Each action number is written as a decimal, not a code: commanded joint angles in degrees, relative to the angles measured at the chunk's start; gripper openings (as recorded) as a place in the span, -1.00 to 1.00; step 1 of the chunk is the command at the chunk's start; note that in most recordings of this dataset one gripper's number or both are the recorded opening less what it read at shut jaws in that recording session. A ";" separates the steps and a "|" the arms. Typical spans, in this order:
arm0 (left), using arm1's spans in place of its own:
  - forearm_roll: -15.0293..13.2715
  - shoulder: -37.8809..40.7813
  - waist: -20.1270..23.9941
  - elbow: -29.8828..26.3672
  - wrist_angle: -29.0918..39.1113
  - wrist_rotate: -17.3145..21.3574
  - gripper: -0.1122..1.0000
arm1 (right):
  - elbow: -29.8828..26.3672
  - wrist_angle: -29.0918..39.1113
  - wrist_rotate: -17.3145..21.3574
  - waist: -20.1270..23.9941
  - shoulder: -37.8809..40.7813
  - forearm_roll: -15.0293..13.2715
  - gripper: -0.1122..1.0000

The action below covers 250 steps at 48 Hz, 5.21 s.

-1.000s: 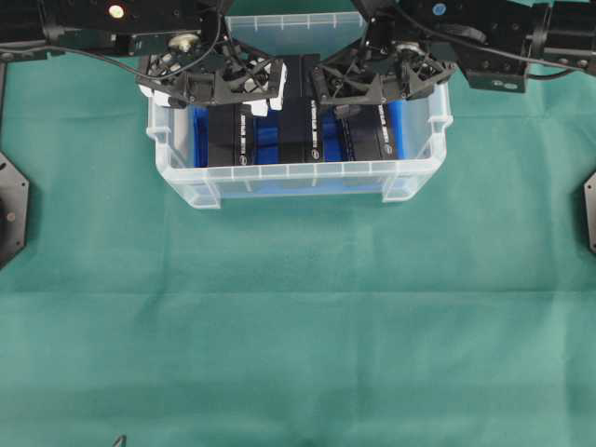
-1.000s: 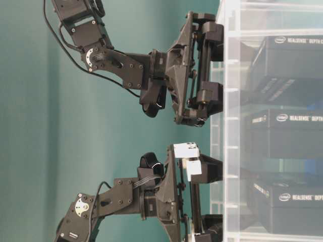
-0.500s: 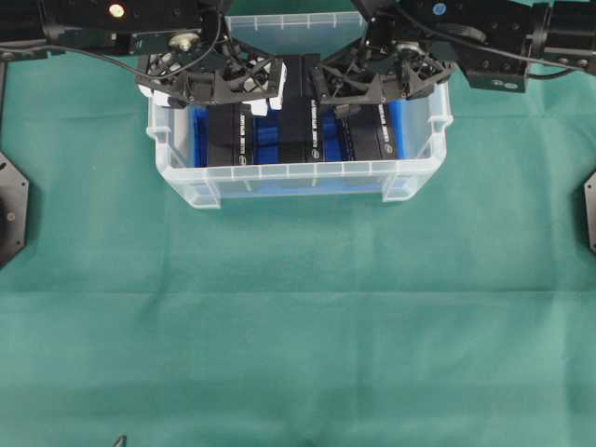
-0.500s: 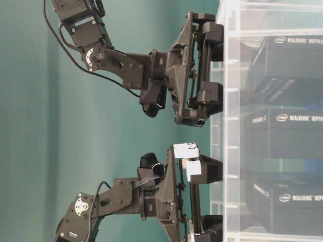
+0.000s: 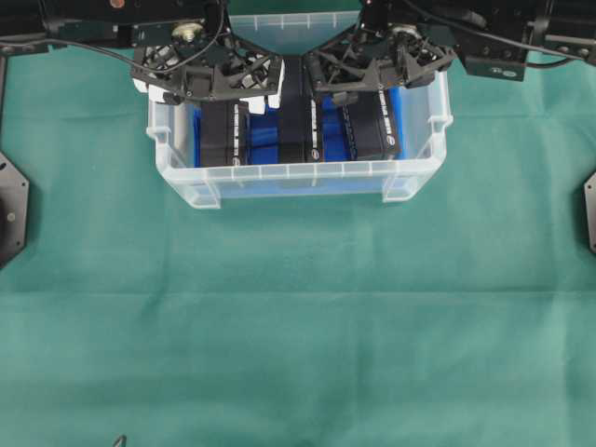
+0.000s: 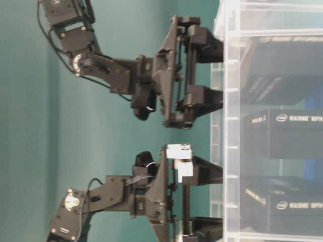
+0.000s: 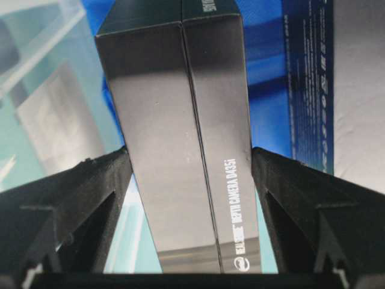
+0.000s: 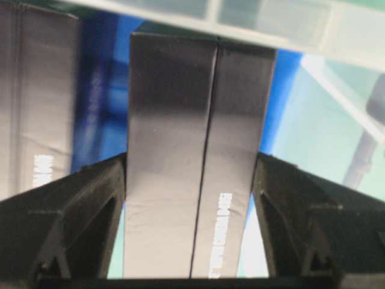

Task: Take the box out of the case with both arms.
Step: 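Lift both held boxes straight up out of the case, then carry both held boxes forward over the case rim toward the table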

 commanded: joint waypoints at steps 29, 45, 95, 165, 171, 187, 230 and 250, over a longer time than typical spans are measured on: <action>0.00 -6.77 -0.18 -17.67 13.54 0.00 0.36 | -14.94 11.60 -0.09 -0.18 -7.29 -4.83 0.37; 0.00 -6.42 -0.70 -28.30 21.71 0.26 0.36 | -21.80 15.64 -0.53 0.09 -7.65 -5.19 0.37; 0.35 -3.08 -1.85 -41.04 31.20 0.35 0.36 | -31.90 23.29 -0.62 3.08 -7.56 -6.15 0.37; 0.79 -3.34 -1.85 -40.43 31.20 0.26 0.36 | -31.90 24.17 -0.53 3.52 -7.29 -6.15 0.37; 0.88 -3.34 -1.85 -40.43 31.11 0.35 0.36 | -31.90 24.08 -0.62 3.52 -7.21 -6.15 0.37; 0.88 -3.34 -1.85 -40.43 31.20 0.35 0.36 | -31.90 24.17 -0.53 3.60 -7.21 -6.15 0.37; 0.62 -3.25 -5.10 -40.34 31.46 -0.88 0.36 | -31.90 27.86 2.46 6.68 -7.21 -5.98 0.37; 0.62 -3.16 -16.87 -39.38 31.46 -14.68 0.36 | -31.90 31.03 10.02 18.02 -7.21 -5.98 0.37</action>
